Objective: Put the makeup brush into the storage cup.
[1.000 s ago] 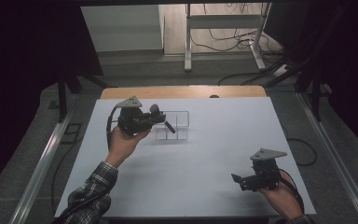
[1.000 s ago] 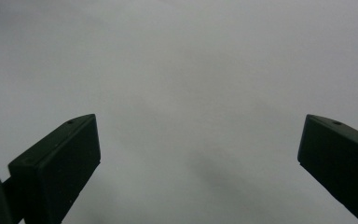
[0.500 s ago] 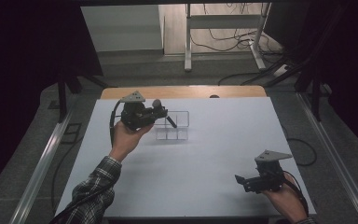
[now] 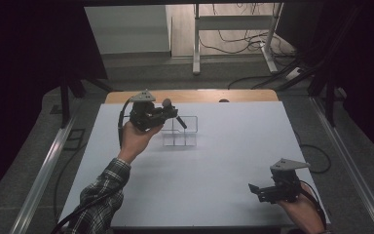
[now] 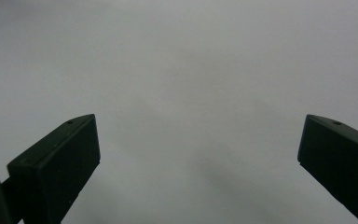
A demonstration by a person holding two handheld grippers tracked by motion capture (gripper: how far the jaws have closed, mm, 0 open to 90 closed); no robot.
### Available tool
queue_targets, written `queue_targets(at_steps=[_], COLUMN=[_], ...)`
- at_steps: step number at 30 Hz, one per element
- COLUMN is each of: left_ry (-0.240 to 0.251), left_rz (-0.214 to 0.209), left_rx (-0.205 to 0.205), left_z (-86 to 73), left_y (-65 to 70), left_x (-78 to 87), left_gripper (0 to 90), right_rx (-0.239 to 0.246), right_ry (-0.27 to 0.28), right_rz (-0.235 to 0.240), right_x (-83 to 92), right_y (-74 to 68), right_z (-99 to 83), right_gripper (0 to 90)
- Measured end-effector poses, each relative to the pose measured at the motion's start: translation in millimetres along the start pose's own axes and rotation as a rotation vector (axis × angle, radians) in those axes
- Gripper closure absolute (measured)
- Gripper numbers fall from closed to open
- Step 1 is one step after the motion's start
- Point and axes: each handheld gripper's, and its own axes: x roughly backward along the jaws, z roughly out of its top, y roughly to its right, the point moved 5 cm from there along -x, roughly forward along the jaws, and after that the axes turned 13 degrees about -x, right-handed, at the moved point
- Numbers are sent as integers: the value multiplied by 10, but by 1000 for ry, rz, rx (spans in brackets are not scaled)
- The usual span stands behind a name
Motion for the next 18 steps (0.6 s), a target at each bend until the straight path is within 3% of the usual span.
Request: queue_targets(at_steps=[18], left_ry=[-13], left_rz=[10], left_rx=[-22], left_z=[100], left_y=[-55], left_x=[-165], left_gripper=[769], right_rx=[-12], right_ry=[10], right_rz=[-6], right_x=[64], right_y=[35], right_z=[-42], right_gripper=[0])
